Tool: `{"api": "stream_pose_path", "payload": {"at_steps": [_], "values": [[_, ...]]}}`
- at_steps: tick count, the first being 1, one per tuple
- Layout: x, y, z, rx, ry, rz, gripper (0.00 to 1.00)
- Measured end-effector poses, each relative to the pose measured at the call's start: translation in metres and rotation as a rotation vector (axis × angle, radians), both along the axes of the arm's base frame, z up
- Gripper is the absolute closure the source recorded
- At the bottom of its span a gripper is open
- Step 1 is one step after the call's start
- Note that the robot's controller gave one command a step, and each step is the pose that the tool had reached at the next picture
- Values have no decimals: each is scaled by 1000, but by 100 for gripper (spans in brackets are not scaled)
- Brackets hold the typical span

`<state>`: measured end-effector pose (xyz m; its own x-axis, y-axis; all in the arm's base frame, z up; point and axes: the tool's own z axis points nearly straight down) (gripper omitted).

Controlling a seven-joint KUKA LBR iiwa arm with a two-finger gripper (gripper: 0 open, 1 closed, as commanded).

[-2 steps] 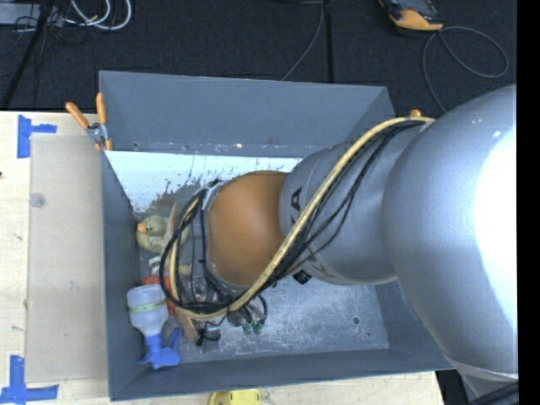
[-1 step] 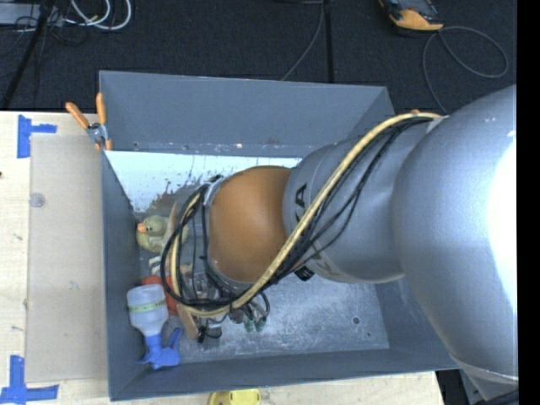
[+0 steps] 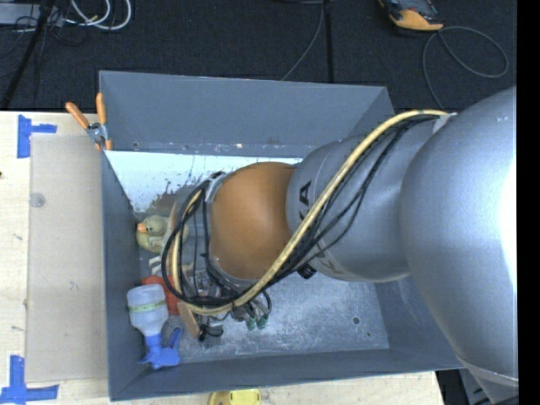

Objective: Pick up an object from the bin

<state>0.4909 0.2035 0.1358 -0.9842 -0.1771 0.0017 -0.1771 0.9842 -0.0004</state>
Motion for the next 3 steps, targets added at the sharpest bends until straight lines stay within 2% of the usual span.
{"api": "stream_pose_path", "payload": {"at_steps": [3], "values": [[0, 0, 13, 0, -1, -2, 100]]}}
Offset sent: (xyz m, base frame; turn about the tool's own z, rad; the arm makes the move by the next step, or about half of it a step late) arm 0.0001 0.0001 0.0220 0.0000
